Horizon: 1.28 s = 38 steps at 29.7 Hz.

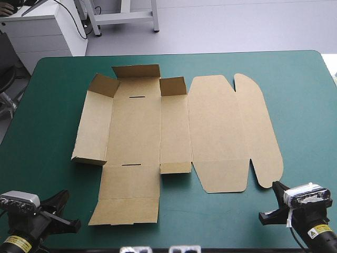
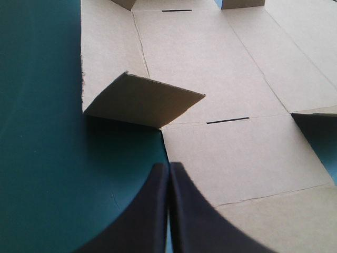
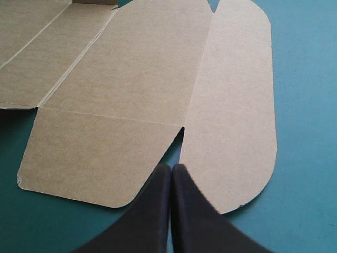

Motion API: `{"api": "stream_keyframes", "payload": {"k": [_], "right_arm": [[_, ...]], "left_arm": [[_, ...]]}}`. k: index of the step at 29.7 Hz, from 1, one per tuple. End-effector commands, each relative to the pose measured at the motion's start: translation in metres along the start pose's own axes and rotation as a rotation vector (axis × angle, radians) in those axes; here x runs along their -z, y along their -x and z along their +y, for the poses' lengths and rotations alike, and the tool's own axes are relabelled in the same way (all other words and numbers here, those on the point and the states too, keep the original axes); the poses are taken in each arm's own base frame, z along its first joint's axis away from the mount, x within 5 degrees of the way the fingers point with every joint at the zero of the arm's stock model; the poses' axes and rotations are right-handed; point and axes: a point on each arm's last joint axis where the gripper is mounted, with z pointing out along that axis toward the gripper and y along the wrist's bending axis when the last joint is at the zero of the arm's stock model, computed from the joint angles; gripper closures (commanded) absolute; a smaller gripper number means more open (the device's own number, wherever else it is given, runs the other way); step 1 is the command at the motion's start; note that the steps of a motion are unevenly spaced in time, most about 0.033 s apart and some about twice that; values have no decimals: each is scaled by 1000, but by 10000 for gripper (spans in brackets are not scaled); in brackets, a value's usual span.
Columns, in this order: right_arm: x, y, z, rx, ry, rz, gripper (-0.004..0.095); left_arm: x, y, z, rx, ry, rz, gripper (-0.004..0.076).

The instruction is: Fold the box

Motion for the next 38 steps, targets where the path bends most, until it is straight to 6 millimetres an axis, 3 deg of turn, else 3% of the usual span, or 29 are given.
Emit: {"api": "stream_keyframes", "payload": {"k": [1, 16, 19, 24, 27, 31, 38], "right_arm": [[3, 14, -1, -8, -8, -84, 922], [3, 14, -1, -8, -8, -84, 922], [3, 14, -1, -8, -8, -84, 922], [3, 14, -1, -8, -8, -84, 922], [3, 14, -1, -8, -8, -84, 922], [3, 14, -1, -8, -8, -84, 922], [3, 14, -1, -9, -8, -84, 922]], "left_arm": [[3, 13, -2, -7, -14, -77, 732], [3, 19, 0, -31, 17, -80, 732], [5, 35, 0, -45, 37, -82, 732], [1, 80, 1, -104, 121, -76, 732], [-12, 111, 0, -146, 168, -48, 732], [-45, 146, -3, -171, 203, 24, 732], [-109, 184, -7, -278, 227, 195, 731]]}}
